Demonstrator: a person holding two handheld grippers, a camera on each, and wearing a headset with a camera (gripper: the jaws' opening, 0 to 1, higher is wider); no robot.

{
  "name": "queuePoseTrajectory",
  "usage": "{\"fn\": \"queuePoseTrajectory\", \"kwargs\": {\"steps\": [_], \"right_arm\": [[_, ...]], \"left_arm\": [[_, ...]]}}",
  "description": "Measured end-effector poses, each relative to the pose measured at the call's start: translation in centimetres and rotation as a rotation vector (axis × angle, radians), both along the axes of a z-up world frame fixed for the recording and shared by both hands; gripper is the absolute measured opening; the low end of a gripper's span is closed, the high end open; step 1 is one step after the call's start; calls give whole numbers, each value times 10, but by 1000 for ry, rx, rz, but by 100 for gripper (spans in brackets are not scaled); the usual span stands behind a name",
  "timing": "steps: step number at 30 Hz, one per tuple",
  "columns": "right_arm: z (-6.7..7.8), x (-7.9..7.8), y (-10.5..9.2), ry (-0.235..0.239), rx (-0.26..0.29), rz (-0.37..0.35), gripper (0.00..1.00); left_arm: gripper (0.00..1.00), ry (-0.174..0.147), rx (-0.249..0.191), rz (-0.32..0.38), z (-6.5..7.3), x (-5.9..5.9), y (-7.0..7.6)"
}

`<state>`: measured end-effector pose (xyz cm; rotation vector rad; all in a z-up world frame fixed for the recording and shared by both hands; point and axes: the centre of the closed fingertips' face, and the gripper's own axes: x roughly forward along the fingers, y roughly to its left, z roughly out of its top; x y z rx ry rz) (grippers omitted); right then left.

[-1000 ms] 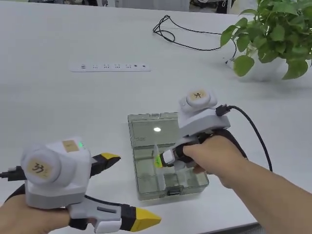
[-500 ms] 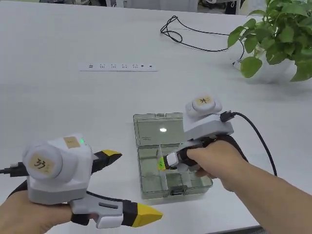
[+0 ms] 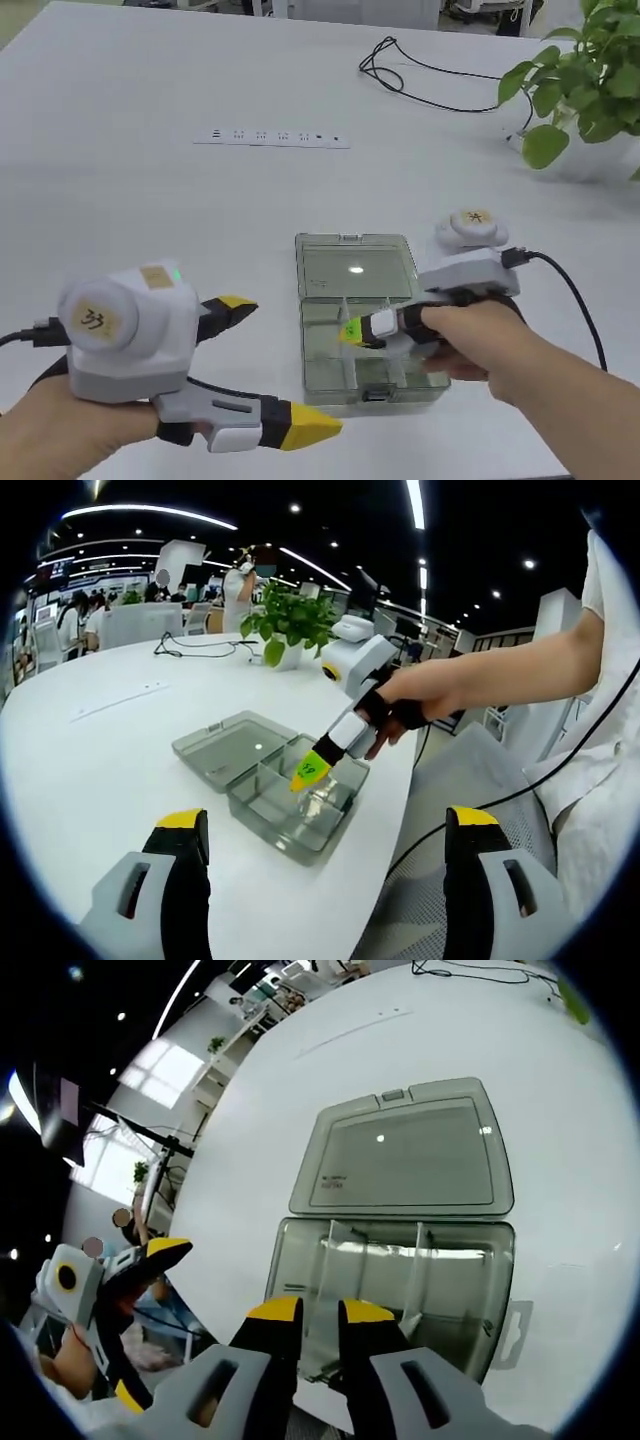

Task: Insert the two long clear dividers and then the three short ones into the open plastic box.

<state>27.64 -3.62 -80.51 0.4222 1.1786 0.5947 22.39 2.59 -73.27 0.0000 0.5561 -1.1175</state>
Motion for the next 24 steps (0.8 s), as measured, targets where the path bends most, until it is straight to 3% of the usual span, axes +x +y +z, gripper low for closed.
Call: {"fn": "queuePoseTrajectory", "kwargs": {"steps": [9, 10, 13, 17, 24], "right_arm": [[24, 3, -6, -70, 67, 53, 20], [28, 4, -7, -101, 69, 82, 21], [35, 2, -11, -137, 68, 134, 22], [51, -6, -14, -170, 115, 187, 24], [72, -19, -25, -236, 119, 302, 26]], "left_arm": [[100, -8, 10, 27, 5, -2, 2], [100, -8, 11, 33, 6, -2, 3], [100, -12, 11, 48, 10, -4, 4], [100, -16, 18, 68, 13, -4, 8], [100, -20, 24, 98, 16, -4, 13]]}}
